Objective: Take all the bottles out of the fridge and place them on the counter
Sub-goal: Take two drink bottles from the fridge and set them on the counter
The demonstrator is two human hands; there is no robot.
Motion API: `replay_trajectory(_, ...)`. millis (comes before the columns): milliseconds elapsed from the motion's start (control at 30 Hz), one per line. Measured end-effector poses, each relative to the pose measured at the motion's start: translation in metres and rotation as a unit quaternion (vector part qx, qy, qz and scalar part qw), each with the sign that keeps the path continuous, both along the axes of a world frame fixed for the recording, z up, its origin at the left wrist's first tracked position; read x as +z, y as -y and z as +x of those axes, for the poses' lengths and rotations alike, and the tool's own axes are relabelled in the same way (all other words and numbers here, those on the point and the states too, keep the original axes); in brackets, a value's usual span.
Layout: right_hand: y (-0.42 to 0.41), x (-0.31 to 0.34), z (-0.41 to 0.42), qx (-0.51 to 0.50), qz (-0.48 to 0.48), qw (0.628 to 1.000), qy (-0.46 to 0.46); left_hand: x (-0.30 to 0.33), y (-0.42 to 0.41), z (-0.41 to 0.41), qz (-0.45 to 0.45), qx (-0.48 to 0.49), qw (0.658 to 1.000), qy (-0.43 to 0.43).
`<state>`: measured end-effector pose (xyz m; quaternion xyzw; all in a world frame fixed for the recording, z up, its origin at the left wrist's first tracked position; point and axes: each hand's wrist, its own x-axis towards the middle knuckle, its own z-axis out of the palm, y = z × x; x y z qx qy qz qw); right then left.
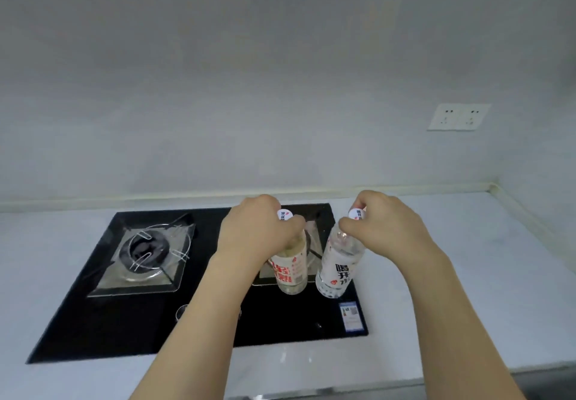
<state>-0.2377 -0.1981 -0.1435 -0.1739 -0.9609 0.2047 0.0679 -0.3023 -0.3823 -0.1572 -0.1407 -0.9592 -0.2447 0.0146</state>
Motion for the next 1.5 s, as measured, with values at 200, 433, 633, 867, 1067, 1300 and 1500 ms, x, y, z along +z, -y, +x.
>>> replay_trajectory(200, 0.044, 0.003, -0.039, 0.114, -0.007, 0.993, -0.02, 0.006, 0.052, 0.008, -0.006, 0.114, 0.993, -0.007)
replay_trajectory(433, 0.108, -0.004, -0.06, 0.246, -0.018, 0.969, -0.003, 0.0, 0.115, 0.035, -0.007, 0.234, 0.972, 0.008)
replay_trajectory(633, 0.181, 0.002, -0.067, 0.324, 0.002, 0.946, -0.006, 0.009, 0.182, 0.056, -0.023, 0.307, 0.951, 0.001)
replay_trajectory(867, 0.278, -0.002, -0.064, 0.377, 0.01, 0.926, -0.009, 0.009, 0.271, 0.076, -0.026, 0.355, 0.935, -0.002)
replay_trajectory(1067, 0.367, 0.002, -0.056, 0.407, 0.01, 0.913, -0.015, 0.012, 0.357, 0.092, -0.014, 0.389, 0.921, 0.001)
replay_trajectory(1300, 0.454, 0.006, -0.046, 0.426, 0.011, 0.904, -0.013, 0.015, 0.442, 0.116, -0.016, 0.411, 0.911, -0.003)
replay_trajectory(1500, 0.528, 0.007, -0.041, 0.443, 0.015, 0.897, -0.006, 0.013, 0.514, 0.13, -0.011, 0.43, 0.903, 0.007)
